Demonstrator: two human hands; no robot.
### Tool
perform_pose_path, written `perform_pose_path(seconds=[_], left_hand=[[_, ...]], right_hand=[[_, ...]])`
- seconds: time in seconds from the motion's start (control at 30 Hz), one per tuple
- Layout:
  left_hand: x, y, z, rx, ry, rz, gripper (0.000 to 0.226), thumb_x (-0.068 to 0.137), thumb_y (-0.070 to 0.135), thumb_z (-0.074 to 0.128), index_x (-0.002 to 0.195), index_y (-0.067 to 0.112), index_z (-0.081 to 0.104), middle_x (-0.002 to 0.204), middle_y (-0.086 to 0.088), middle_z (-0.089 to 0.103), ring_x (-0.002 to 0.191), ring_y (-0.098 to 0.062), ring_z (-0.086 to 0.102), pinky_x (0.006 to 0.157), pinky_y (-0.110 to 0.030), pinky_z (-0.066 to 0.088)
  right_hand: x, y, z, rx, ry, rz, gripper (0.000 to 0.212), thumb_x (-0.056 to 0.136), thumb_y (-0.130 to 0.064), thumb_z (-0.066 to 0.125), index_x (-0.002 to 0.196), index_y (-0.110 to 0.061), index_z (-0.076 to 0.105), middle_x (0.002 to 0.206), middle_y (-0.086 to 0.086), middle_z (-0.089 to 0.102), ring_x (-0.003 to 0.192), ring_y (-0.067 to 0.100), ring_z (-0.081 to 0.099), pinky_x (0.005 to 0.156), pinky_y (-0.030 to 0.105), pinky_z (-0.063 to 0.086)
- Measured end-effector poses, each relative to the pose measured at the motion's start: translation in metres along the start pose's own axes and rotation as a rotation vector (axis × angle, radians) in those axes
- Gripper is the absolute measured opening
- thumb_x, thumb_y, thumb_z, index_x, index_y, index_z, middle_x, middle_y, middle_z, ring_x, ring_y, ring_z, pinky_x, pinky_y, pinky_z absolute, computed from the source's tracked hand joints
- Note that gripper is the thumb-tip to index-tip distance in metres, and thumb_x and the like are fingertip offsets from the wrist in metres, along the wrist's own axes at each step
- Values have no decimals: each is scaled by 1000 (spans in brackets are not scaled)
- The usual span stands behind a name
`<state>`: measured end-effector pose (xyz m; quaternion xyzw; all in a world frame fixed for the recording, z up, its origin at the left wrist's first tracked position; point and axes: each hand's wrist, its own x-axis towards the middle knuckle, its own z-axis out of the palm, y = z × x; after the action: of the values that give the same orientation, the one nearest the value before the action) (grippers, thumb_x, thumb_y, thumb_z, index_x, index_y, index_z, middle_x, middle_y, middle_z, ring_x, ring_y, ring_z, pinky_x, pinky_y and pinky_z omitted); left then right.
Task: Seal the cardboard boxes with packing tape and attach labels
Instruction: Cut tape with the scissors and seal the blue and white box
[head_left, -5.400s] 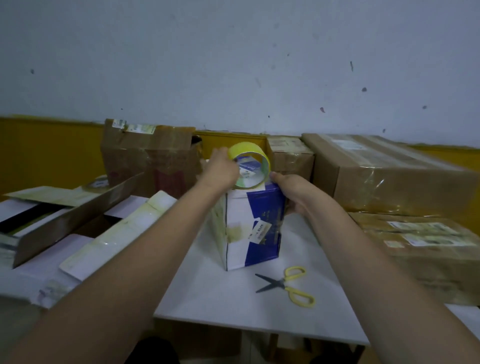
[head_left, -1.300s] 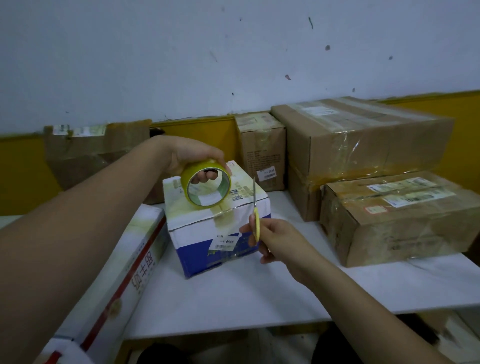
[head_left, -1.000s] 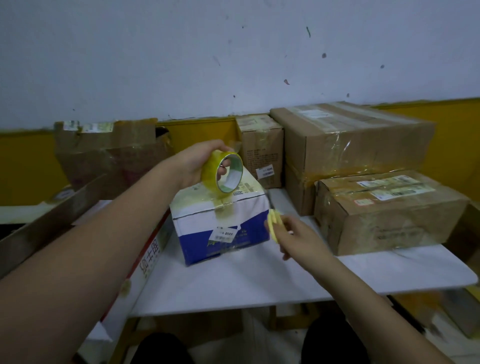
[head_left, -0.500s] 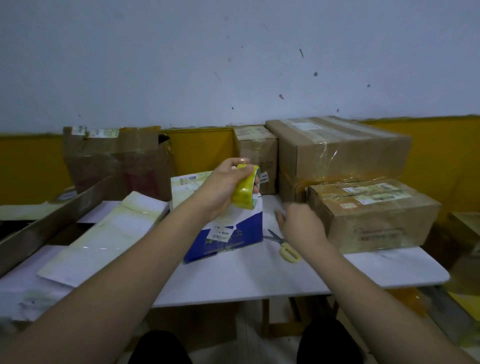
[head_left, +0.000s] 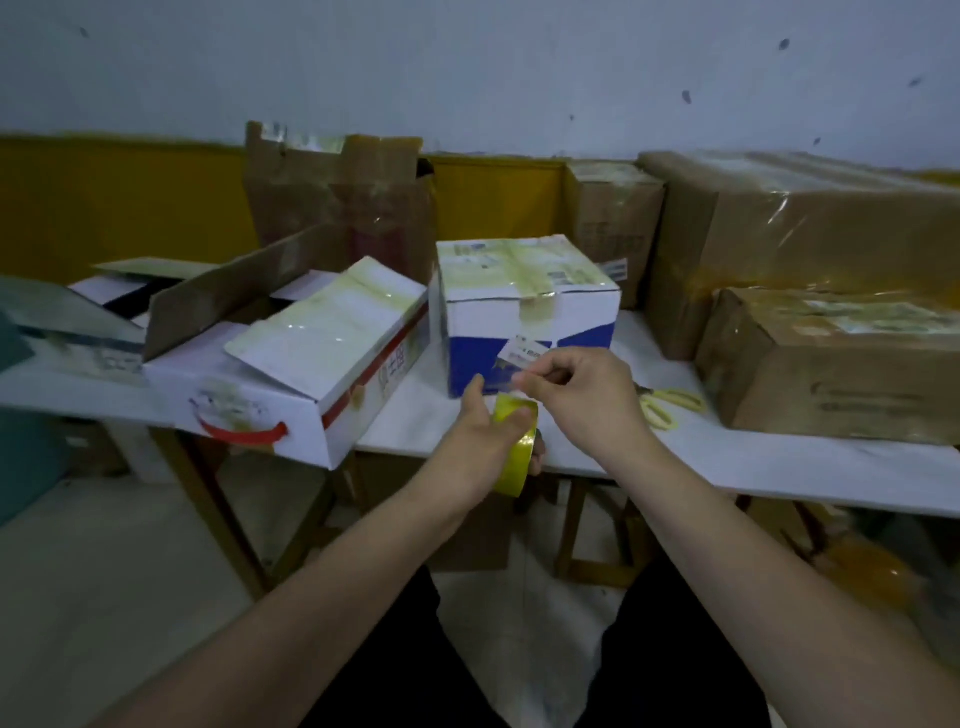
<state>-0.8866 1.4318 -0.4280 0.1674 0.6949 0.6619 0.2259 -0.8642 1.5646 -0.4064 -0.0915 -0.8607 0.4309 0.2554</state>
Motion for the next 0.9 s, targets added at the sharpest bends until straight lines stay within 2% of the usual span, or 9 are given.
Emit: perform_pose_path(seconds=[0.07,0.23,0.3,0.43,0.57,0.63,0.73,0.83,0.9], left_hand=[[-2,-21,-2,-59,31,-1,75,103,27,54,158,32,4,69,-1,70,64,-18,66,75,-40,56],[-12,-42,1,-108,105,1,77,105,18,48,157,38,-5,72,-7,62,57,-16,59,53,-23,51],[-17,-51,1,-76,112,-8,81,106,17,47,157,36,-12,74,-7,60,57,-15,57,50,-20,49],[-5,-66,5,-36,127,-64,81,106,19,46,156,36,-15,72,-6,60,55,-14,57,50,-21,49],[8,-77,16,149,242,-21,72,107,39,39,157,38,-13,72,0,64,53,-14,62,52,-23,53],[13,-85,21,204,328,-6,70,105,48,37,157,43,-11,74,-2,68,56,-19,68,60,-32,59],[21,-90,27,203,470,-34,73,102,54,40,153,51,-12,85,-1,71,69,-23,70,70,-44,61],[28,-80,21,260,574,-67,81,100,52,48,158,41,-7,99,3,61,83,-19,60,80,-36,54],[30,-72,15,332,604,-86,85,98,53,52,160,34,-4,103,0,59,87,-20,55,76,-32,47]], right_hand=[[-6,12,13,68,-32,56,21,83,-24,79,67,-31,68,63,-13,63,60,-6,57,61,15,43],[-8,19,24,212,-56,91,11,81,-24,80,73,-19,76,68,-6,71,64,2,62,66,20,46],[-13,26,29,173,-86,77,11,81,-28,81,75,-19,77,71,-4,72,69,7,64,66,20,48],[-8,46,35,36,-104,74,11,81,-30,81,73,-25,76,70,-12,70,67,0,61,66,15,42],[-3,58,38,-103,-118,33,9,83,-33,78,83,-25,80,79,-14,72,74,1,62,70,20,44],[-6,62,42,-232,-94,-19,11,84,-38,75,86,-28,79,91,-16,68,84,3,59,71,24,45],[-4,68,45,-362,-54,-53,32,84,-45,74,109,-27,74,116,-12,52,104,8,54,79,27,46],[2,74,46,-408,-13,-19,73,80,-48,77,141,-20,49,132,1,44,116,19,54,89,35,51],[6,71,49,-437,-9,19,74,80,-50,75,142,-20,47,133,2,43,116,22,54,87,35,50]])
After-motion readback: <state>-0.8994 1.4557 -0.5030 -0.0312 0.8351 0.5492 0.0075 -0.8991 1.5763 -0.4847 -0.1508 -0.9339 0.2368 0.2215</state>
